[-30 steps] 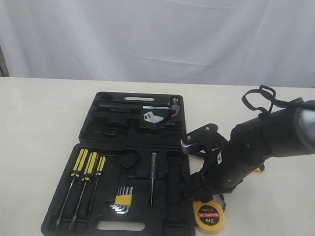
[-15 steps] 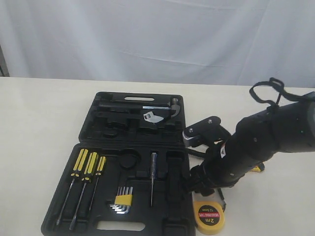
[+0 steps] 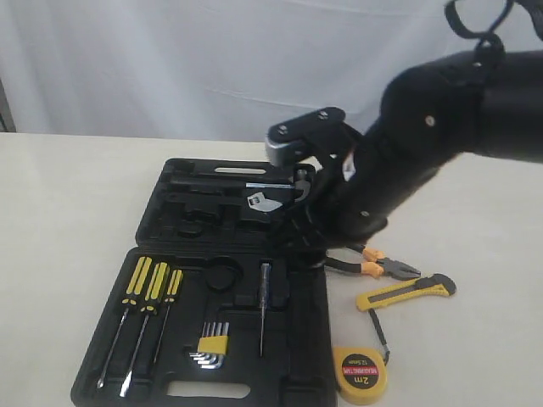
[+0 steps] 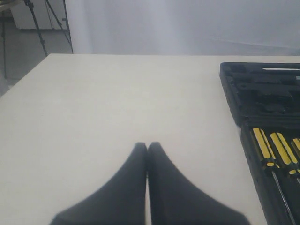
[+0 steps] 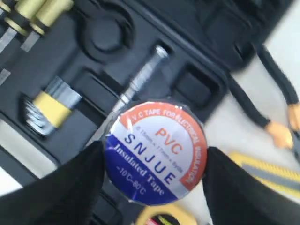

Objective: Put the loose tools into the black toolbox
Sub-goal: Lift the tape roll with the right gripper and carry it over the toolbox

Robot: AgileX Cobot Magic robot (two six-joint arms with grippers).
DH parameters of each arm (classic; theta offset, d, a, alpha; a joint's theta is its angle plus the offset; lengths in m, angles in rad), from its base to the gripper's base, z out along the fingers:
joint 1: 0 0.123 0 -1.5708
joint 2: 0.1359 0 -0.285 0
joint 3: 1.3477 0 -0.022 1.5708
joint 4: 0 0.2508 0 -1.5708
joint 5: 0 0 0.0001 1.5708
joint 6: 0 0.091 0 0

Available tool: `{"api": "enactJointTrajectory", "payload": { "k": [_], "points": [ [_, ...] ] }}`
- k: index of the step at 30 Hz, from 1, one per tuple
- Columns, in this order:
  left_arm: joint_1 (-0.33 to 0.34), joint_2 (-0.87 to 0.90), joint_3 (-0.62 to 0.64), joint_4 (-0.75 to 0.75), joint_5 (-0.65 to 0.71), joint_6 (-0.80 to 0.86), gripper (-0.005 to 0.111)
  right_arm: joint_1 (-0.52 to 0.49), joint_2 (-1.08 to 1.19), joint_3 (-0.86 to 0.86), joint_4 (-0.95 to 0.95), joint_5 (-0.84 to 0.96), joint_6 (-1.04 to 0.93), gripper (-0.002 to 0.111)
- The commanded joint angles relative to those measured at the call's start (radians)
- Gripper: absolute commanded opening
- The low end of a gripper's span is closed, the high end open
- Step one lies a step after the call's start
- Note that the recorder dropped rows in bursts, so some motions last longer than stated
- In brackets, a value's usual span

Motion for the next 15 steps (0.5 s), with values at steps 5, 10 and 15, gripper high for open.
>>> {"api": "enactJointTrajectory", "payload": {
  "k": [5, 10, 15],
  "points": [
    [-0.005, -0.001, 0.003, -0.008, -0.008, -0.004, 0.0, 0.083, 0.223, -0.282, 0.0, 0.095, 0.012, 0.018],
    [-0.005, -0.001, 0.003, -0.008, -0.008, -0.004, 0.0, 0.092, 0.365, -0.361, 0.0, 0.093, 0.008, 0.018],
    [-0.005, -0.001, 0.003, -0.008, -0.008, -0.004, 0.0, 0.092, 0.463, -0.397, 0.0, 0.07, -0.009, 0.018]
  ]
}}
